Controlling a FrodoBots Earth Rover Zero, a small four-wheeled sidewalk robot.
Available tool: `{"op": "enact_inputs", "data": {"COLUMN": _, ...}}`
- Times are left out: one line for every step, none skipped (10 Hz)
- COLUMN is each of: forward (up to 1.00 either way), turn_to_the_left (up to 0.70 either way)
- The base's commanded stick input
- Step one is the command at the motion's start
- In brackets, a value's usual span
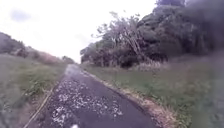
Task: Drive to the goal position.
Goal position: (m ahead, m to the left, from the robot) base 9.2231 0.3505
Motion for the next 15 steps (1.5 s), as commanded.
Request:
{"op": "enact_inputs", "data": {"forward": 0.60, "turn_to_the_left": 0.09}}
{"op": "enact_inputs", "data": {"forward": 0.60, "turn_to_the_left": 0.15}}
{"op": "enact_inputs", "data": {"forward": 0.60, "turn_to_the_left": 0.15}}
{"op": "enact_inputs", "data": {"forward": 0.60, "turn_to_the_left": 0.15}}
{"op": "enact_inputs", "data": {"forward": 0.60, "turn_to_the_left": 0.15}}
{"op": "enact_inputs", "data": {"forward": 0.60, "turn_to_the_left": 0.15}}
{"op": "enact_inputs", "data": {"forward": 0.60, "turn_to_the_left": 0.15}}
{"op": "enact_inputs", "data": {"forward": 0.60, "turn_to_the_left": 0.15}}
{"op": "enact_inputs", "data": {"forward": 0.60, "turn_to_the_left": 0.15}}
{"op": "enact_inputs", "data": {"forward": 0.60, "turn_to_the_left": 0.15}}
{"op": "enact_inputs", "data": {"forward": 0.60, "turn_to_the_left": 0.15}}
{"op": "enact_inputs", "data": {"forward": 0.60, "turn_to_the_left": 0.15}}
{"op": "enact_inputs", "data": {"forward": 0.60, "turn_to_the_left": 0.15}}
{"op": "enact_inputs", "data": {"forward": 0.60, "turn_to_the_left": 0.15}}
{"op": "enact_inputs", "data": {"forward": 0.60, "turn_to_the_left": 0.15}}
